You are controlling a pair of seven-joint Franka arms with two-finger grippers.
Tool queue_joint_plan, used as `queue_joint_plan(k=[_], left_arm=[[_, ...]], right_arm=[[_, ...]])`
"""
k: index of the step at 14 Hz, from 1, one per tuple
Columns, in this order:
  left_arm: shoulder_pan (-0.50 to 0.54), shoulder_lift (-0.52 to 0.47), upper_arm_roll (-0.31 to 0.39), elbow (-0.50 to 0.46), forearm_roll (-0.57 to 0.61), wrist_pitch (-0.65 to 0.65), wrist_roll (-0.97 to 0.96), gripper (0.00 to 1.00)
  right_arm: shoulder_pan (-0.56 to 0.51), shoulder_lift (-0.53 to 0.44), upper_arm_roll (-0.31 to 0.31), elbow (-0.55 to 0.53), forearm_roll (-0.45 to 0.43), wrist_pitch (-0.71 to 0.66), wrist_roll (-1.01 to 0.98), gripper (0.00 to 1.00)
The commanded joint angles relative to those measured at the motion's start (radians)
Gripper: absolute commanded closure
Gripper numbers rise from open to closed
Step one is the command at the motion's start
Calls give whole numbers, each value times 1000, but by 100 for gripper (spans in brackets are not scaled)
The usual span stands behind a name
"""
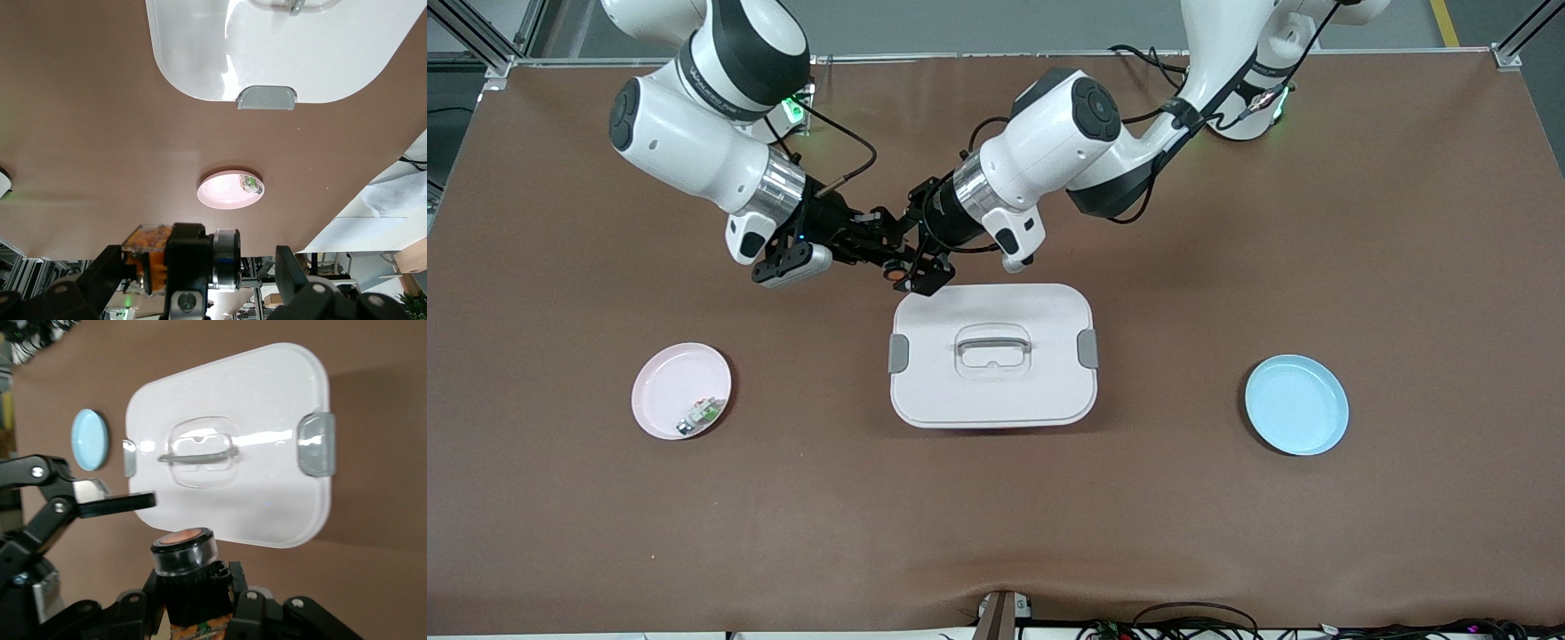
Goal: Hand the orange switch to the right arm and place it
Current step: 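Close the right gripper on the switch while the left gripper opens, then carry the switch to the white plate while the left gripper withdraws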
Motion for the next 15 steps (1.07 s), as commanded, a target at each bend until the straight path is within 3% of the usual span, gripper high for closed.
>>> queue_joint_plan(k=[1, 4, 8, 15], left_arm=[[8, -10, 5, -5, 30, 19, -38, 0], [34, -34, 5, -19, 31, 11, -21, 0], [98, -91, 4, -65, 33, -53, 92, 0], [242, -187, 2, -88, 33, -462, 491, 0]], right_arm=[[-67, 15, 0, 57, -143, -135, -64, 100], [-152, 19, 0, 57, -204, -212, -281, 100], [-244, 30, 0, 57, -360, -258, -498, 100], [-413, 116, 0, 74, -535, -228, -966, 100]])
